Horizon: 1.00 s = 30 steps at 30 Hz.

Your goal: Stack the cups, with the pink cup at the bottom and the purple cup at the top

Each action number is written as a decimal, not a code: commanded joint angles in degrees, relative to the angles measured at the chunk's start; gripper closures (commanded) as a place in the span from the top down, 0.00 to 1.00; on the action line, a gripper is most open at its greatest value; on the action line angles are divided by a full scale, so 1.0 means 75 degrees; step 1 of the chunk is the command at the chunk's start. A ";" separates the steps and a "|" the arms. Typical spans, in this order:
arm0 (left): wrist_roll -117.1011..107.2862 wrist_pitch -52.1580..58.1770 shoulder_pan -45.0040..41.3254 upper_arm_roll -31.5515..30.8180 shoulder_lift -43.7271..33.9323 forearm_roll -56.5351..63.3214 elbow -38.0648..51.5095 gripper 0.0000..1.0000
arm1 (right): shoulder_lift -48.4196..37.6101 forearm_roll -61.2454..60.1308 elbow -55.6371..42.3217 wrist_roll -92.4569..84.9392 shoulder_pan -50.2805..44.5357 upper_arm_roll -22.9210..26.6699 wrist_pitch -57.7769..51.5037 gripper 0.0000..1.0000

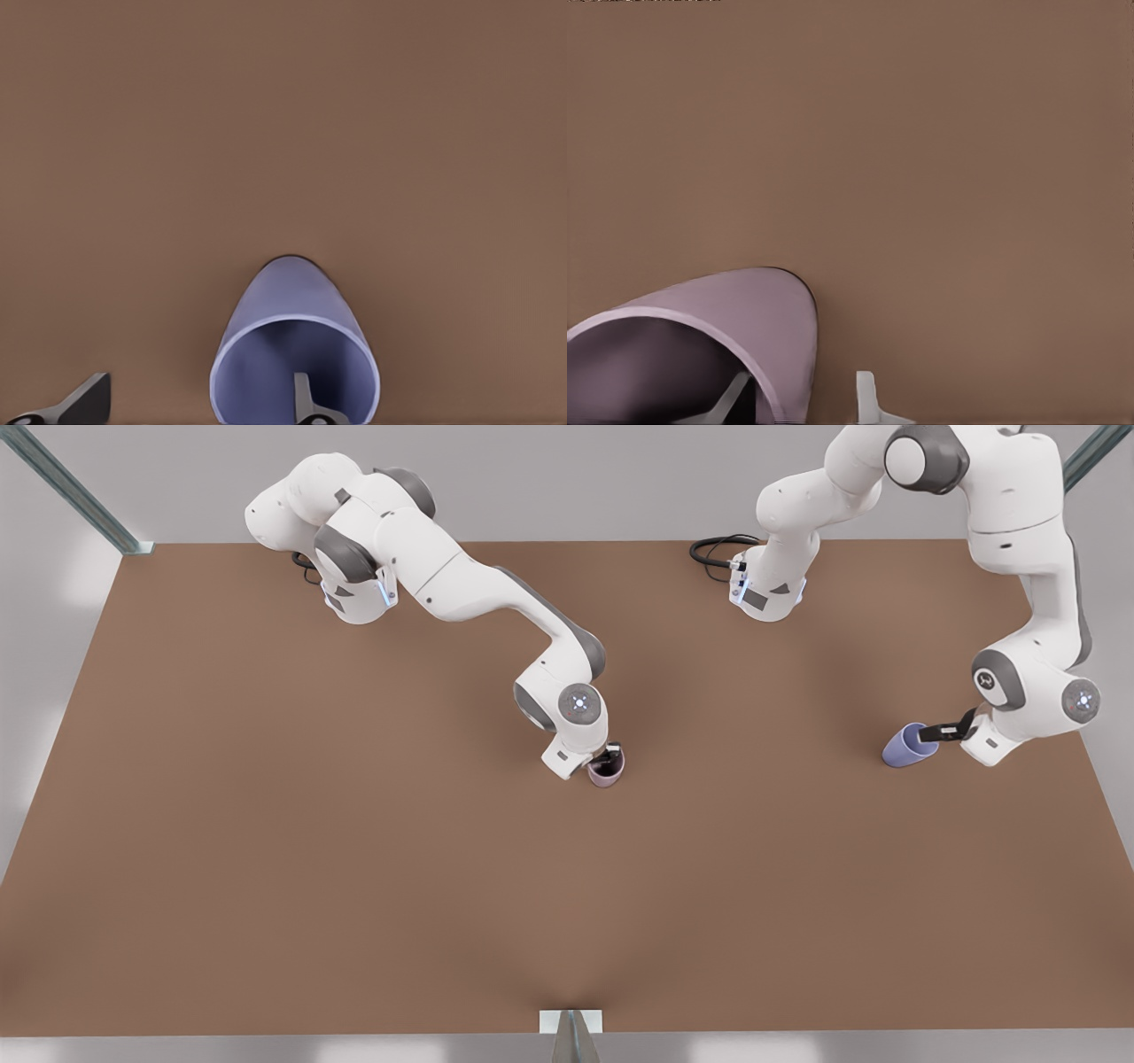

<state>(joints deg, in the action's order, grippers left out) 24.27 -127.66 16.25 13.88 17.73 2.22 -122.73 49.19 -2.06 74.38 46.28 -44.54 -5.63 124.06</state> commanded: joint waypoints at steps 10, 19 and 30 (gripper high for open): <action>0.0502 -0.0417 0.0001 0.0001 0.0086 -0.0073 -0.0101 0.43 | -0.0360 -0.0053 0.0067 0.0498 -0.0002 0.0048 -0.0065 1.00; 0.0491 -0.0370 0.0001 -0.0010 0.0086 -0.0108 -0.0253 0.32 | -0.3042 -0.0030 0.0454 -0.2392 0.1519 0.0364 -0.2899 1.00; 0.0432 0.0310 -0.0256 -0.0128 -0.0371 -0.0355 -0.0077 0.21 | -0.4579 0.0931 0.1110 -0.7166 0.5213 0.0868 -0.3580 1.00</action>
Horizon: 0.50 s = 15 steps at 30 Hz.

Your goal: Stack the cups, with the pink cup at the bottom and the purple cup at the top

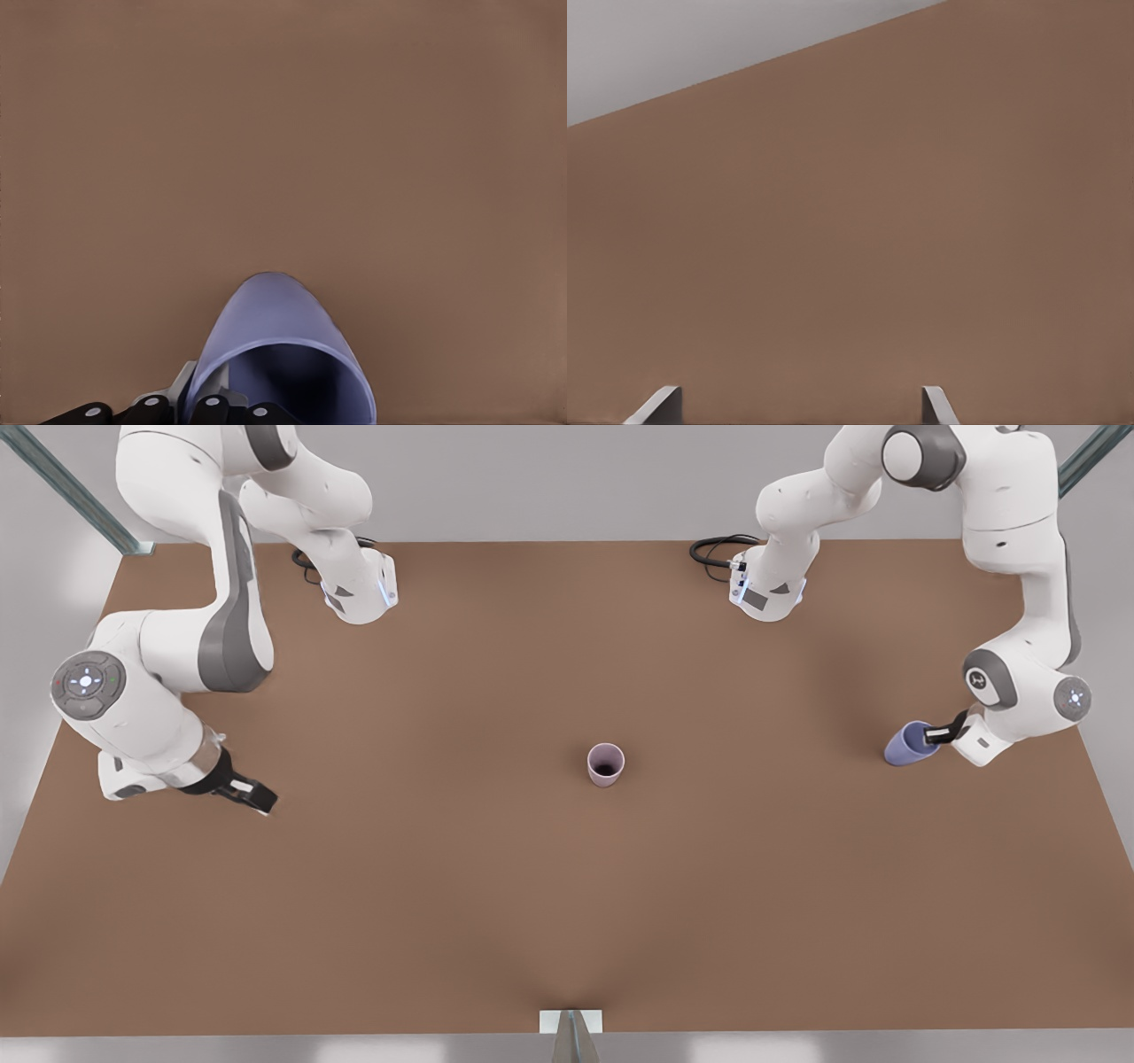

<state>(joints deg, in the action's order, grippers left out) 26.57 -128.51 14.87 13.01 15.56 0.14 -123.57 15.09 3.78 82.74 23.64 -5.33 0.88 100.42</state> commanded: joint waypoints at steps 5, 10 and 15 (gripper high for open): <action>-0.1278 0.1150 -0.1618 -0.0199 -0.0505 -0.0206 0.0773 0.21 | 0.0180 0.0351 -0.0192 -0.4031 -0.0027 -0.0012 -0.0592 1.00; -0.3752 0.2884 -0.3530 -0.0596 -0.0411 -0.0206 0.2249 0.21 | 0.0531 0.0363 -0.0239 -0.3773 0.0324 0.0000 -0.0568 1.00; -0.5100 0.3095 -0.3530 -0.2530 -0.0399 -0.0206 0.2473 0.21 | 0.0660 0.0292 -0.0613 -0.3644 0.0488 0.0316 -0.0580 1.00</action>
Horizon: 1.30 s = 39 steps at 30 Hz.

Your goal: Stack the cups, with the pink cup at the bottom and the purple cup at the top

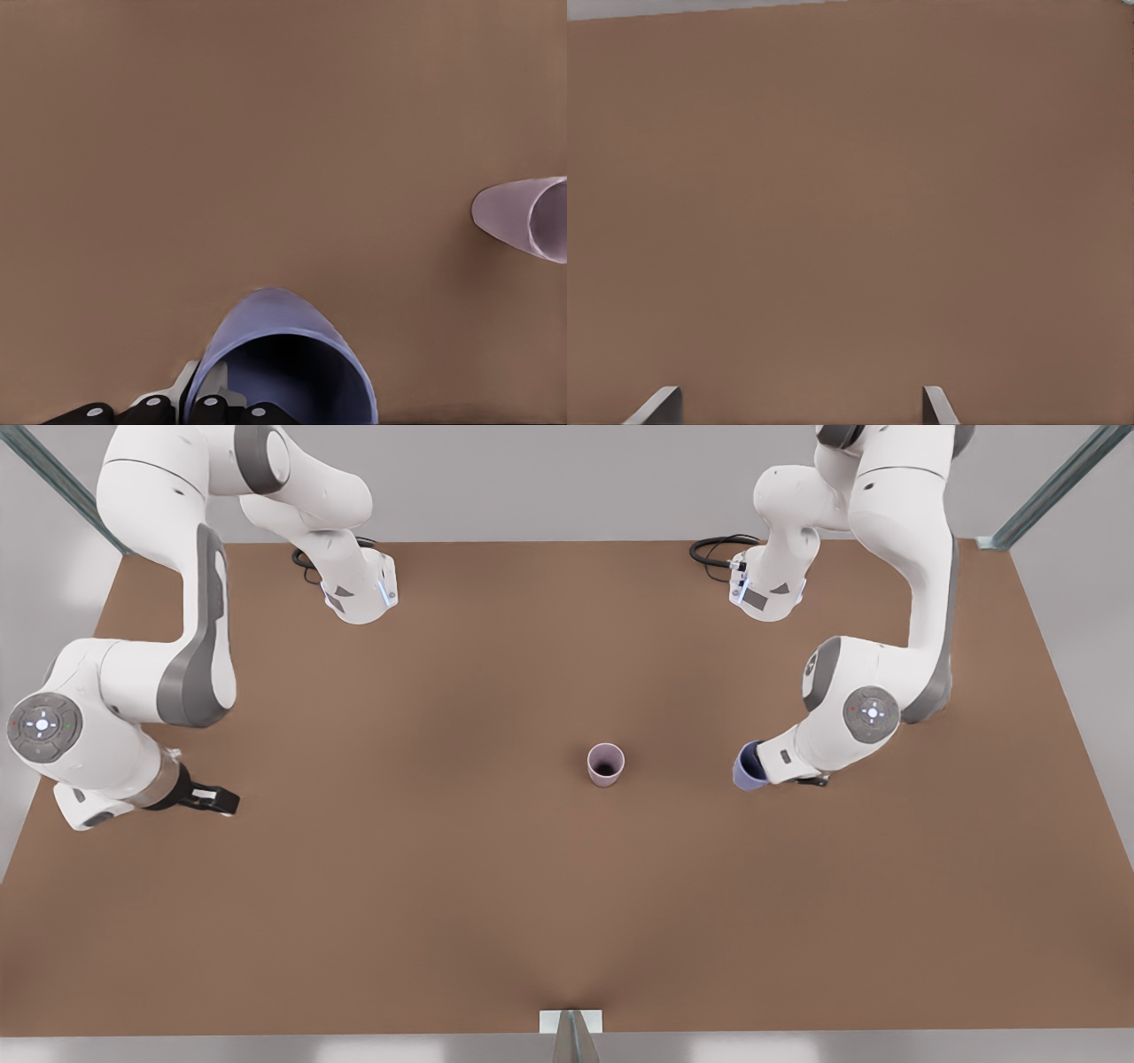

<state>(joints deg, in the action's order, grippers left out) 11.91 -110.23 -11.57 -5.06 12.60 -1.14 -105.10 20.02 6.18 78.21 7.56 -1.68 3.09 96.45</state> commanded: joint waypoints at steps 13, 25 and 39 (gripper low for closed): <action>-0.7425 0.0600 -0.0590 -0.1845 0.1483 -0.0105 0.1989 0.21 | 0.0026 -0.0449 -0.0245 -0.1500 0.0084 0.0033 0.0019 1.00; -0.7577 -0.0220 -0.0871 -0.1845 0.1753 -0.0386 0.1884 0.21 | 0.0026 -0.0496 -0.0256 -0.1500 0.0224 0.0021 0.0007 1.00; -0.7530 -0.0338 -0.1024 -0.1845 0.1823 -0.0281 0.1591 0.21 | 0.0026 -0.0496 -0.0256 -0.1500 0.0224 0.0021 0.0007 1.00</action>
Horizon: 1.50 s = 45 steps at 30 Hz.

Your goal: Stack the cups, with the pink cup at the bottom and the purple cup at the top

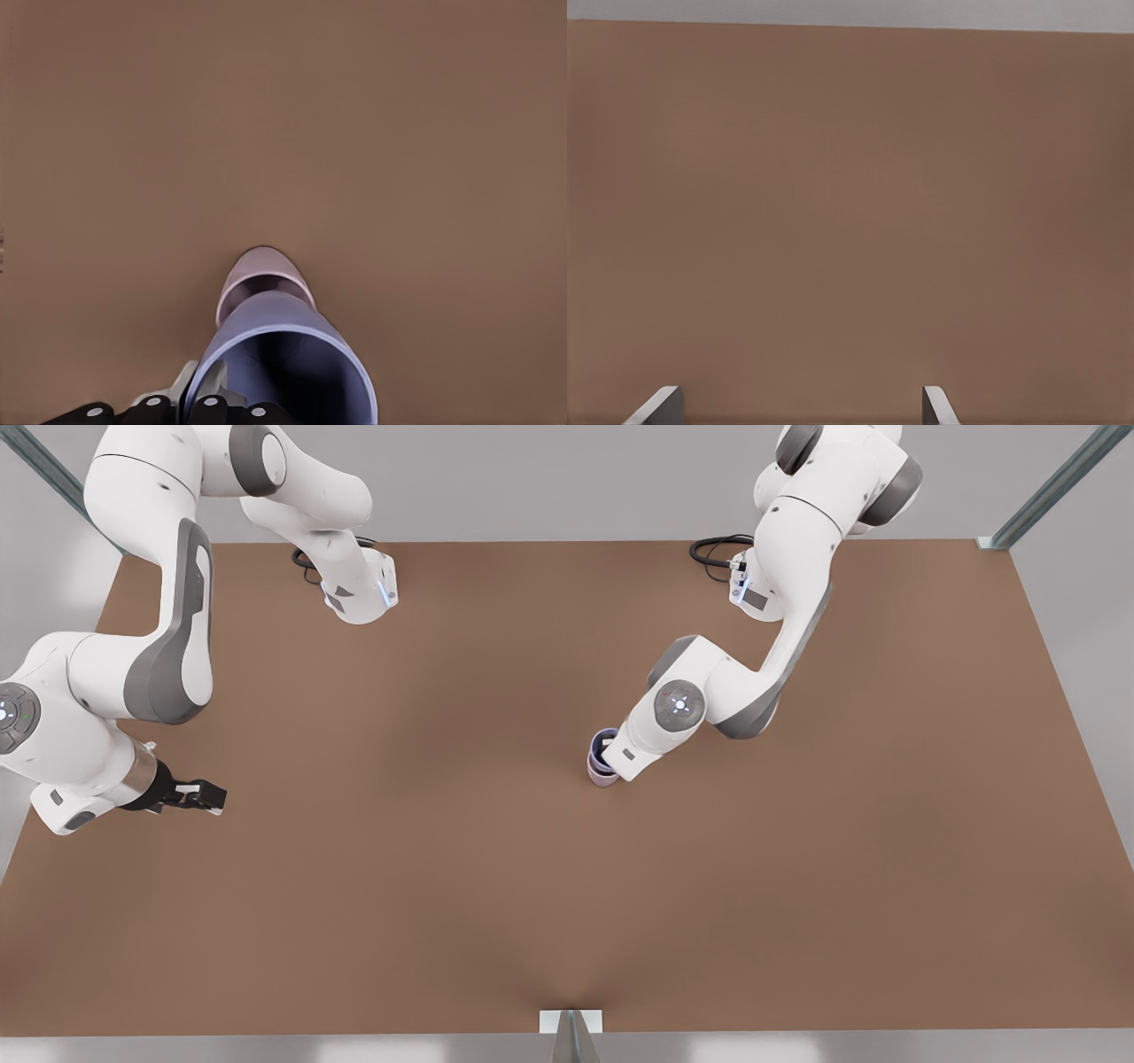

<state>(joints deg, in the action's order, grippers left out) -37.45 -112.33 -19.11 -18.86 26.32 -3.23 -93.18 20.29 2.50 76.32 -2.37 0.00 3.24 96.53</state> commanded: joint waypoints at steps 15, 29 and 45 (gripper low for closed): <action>-0.0960 -0.0609 -0.0065 0.0006 0.0030 -0.0004 -0.0279 0.21 | 0.0049 -0.0134 -0.0004 -0.0176 -0.0012 0.0001 0.0032 1.00; -0.0913 -0.0902 -0.0065 0.0006 0.0042 0.0043 -0.0596 0.21 | 0.0108 -0.0615 0.0008 -0.0153 0.0105 -0.0022 0.0032 1.00; -0.0901 -0.1077 -0.0065 0.0018 0.0030 0.0172 -0.0807 0.76 | 0.0166 -0.0615 0.0008 -0.0153 0.0082 -0.0057 0.0032 1.00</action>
<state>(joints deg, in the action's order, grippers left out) -43.29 -120.41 -19.60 -18.70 26.58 -2.23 -99.25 21.59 -2.06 76.41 -3.42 0.62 2.81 96.79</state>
